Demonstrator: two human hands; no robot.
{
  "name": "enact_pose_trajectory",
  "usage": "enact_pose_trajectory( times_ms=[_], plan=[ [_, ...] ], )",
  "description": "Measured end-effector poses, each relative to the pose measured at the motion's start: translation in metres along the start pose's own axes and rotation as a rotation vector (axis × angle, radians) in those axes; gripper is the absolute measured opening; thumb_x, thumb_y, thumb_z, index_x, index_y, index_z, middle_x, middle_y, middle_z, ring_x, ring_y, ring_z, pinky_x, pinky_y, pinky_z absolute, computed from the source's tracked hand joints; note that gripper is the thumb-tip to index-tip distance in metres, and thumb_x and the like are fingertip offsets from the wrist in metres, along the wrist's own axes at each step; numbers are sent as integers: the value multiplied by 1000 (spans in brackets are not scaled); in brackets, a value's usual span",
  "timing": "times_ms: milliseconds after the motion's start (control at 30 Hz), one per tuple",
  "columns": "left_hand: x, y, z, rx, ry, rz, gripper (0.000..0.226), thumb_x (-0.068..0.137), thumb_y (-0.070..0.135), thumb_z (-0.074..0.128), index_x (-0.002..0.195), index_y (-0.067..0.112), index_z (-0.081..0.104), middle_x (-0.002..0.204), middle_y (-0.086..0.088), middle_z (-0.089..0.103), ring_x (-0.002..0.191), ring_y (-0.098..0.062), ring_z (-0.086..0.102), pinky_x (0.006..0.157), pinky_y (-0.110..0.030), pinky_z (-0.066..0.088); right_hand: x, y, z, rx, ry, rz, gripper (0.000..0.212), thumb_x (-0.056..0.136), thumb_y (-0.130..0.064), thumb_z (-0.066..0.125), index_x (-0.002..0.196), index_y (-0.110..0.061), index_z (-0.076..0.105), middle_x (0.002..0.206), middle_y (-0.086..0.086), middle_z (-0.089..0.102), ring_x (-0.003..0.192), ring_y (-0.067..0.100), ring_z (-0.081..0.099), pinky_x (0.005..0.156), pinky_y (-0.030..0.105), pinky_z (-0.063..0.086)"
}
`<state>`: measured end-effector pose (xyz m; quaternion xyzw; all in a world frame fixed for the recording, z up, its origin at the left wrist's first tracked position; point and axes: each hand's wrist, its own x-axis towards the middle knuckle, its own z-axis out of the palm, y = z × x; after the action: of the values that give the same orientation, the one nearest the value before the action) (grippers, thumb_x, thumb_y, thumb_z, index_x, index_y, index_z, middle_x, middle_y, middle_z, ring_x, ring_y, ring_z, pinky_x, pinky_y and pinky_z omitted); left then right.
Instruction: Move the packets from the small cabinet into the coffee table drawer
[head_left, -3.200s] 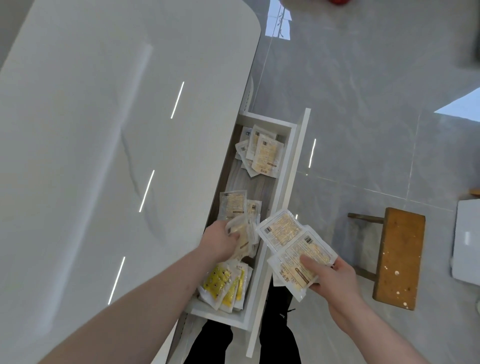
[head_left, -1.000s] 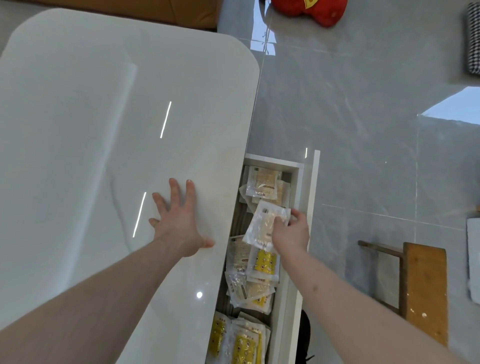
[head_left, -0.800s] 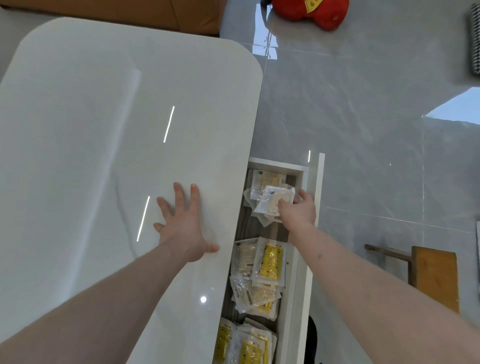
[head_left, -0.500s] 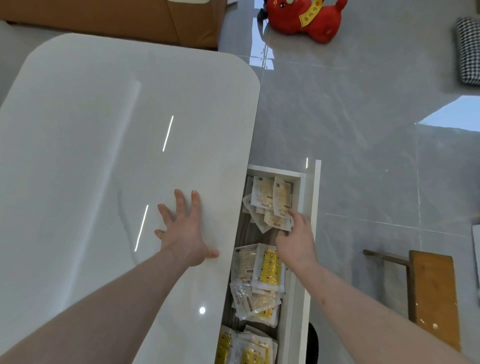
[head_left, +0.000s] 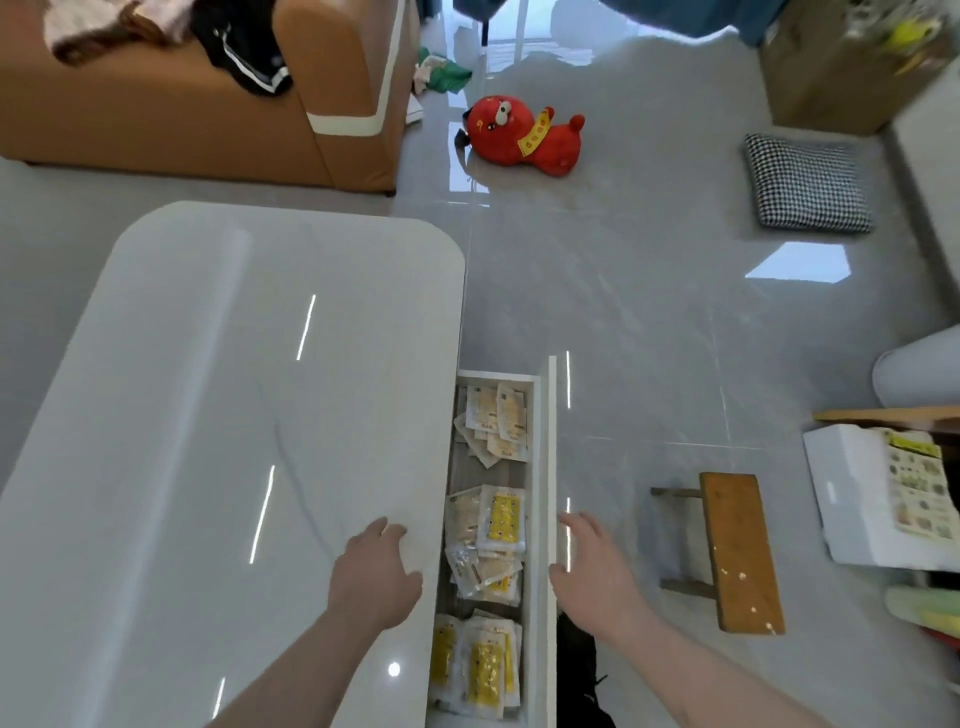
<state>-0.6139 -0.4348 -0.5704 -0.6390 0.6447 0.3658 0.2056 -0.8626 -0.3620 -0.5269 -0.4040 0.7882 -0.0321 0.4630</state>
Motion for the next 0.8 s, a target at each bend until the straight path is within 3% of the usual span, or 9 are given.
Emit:
enact_pose_trajectory(
  times_ms=[100, 300, 433, 500, 600, 800],
  plan=[
    [-76, 6, -9, -70, 35, 55, 68, 90, 42, 60, 152, 28, 37, 166, 3, 19, 149, -21, 26, 119, -35, 30, -61, -15, -29, -83, -35, 20, 70, 94, -19, 59, 158, -21, 30, 165, 1, 23, 150, 20, 29, 119, 29, 28],
    [-224, 4, -28, -214, 64, 215, 65, 92, 38, 61, 152, 33, 38, 165, 9, 18, 152, -17, 17, 123, -34, 22, -182, -38, -60, -101, -37, -90, 69, 97, -21, 57, 159, -24, 26, 168, 1, 18, 154, 19, 17, 124, 31, 19],
    [-301, -13, -25, -283, 182, 192, 66, 94, 42, 60, 153, 35, 32, 167, 11, 10, 154, -16, 9, 124, -31, 16, -245, -41, -56, -76, -72, -189, 71, 93, -27, 60, 156, -32, 29, 167, -7, 17, 149, 20, 29, 116, 42, 40],
    [-336, -22, -21, -294, 264, 152, 65, 96, 44, 58, 154, 36, 31, 167, 11, 8, 155, -16, 6, 124, -32, 14, -269, -38, -51, -65, -100, -250, 71, 93, -26, 61, 156, -33, 29, 168, -7, 12, 152, 19, 24, 121, 40, 33],
    [-386, -37, -14, -309, 349, 85, 64, 96, 45, 57, 154, 37, 31, 166, 13, 6, 155, -16, 3, 125, -33, 13, -294, -34, -38, -106, -129, -355, 70, 96, -26, 60, 158, -29, 29, 169, -4, 11, 155, 14, 12, 122, 25, 13],
    [-462, -69, -4, -329, 446, 29, 66, 95, 48, 58, 153, 38, 30, 167, 13, 6, 155, -17, 1, 125, -34, 12, -346, -40, -11, -175, -185, -468, 73, 96, -31, 58, 160, -28, 24, 169, -3, 11, 155, 15, 10, 124, 29, 12]
  ],
)
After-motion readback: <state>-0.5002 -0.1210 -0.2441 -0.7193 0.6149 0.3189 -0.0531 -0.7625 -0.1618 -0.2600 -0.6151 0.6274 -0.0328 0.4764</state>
